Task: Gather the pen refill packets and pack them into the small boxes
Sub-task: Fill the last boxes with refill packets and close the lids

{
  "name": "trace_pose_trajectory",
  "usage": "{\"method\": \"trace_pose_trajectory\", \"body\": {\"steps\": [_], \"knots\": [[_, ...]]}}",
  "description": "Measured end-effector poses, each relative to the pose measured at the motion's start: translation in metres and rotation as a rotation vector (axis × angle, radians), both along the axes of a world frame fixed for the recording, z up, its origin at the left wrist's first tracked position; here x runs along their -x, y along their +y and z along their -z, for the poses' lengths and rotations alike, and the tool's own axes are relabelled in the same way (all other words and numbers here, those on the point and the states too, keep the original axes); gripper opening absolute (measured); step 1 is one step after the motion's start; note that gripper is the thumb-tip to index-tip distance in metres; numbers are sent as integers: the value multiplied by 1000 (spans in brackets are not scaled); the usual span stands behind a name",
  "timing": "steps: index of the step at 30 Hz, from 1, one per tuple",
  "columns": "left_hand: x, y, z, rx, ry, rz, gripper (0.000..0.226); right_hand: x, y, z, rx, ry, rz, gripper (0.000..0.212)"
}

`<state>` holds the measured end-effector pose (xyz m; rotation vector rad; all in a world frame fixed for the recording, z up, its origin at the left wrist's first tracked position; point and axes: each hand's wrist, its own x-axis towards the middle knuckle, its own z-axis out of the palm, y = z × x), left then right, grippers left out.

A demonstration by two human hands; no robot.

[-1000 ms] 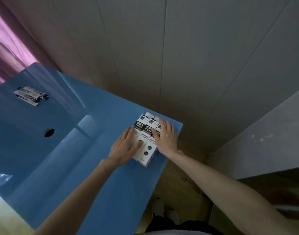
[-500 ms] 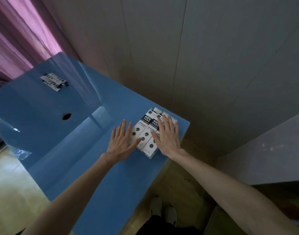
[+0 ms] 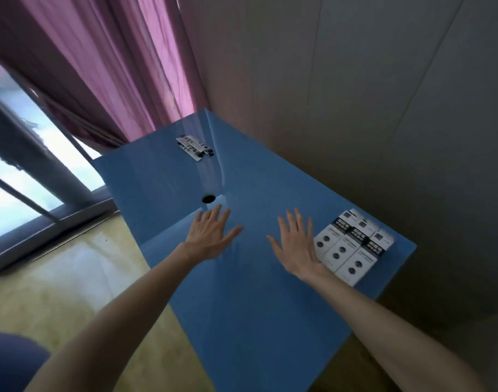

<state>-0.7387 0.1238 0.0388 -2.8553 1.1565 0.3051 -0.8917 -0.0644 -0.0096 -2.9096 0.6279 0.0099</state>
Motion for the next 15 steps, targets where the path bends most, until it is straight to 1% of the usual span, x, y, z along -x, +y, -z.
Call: {"method": "trace_pose_trajectory", "body": {"steps": [2,7,11,15], "knots": [[-30,31,-2,-32,-42,51,81,-26,38,8,-24,-18,6,70],[-107,106,-11,-65,-61,164,78,-83,120,17,-110,47,127,71],[-161,141,-34,-38,-81,238,75,-125,148,7,-121,64,166,72],[-210,156,-42,-8,-78,247,74,-165,155,1,-142,58,203,72]]}}
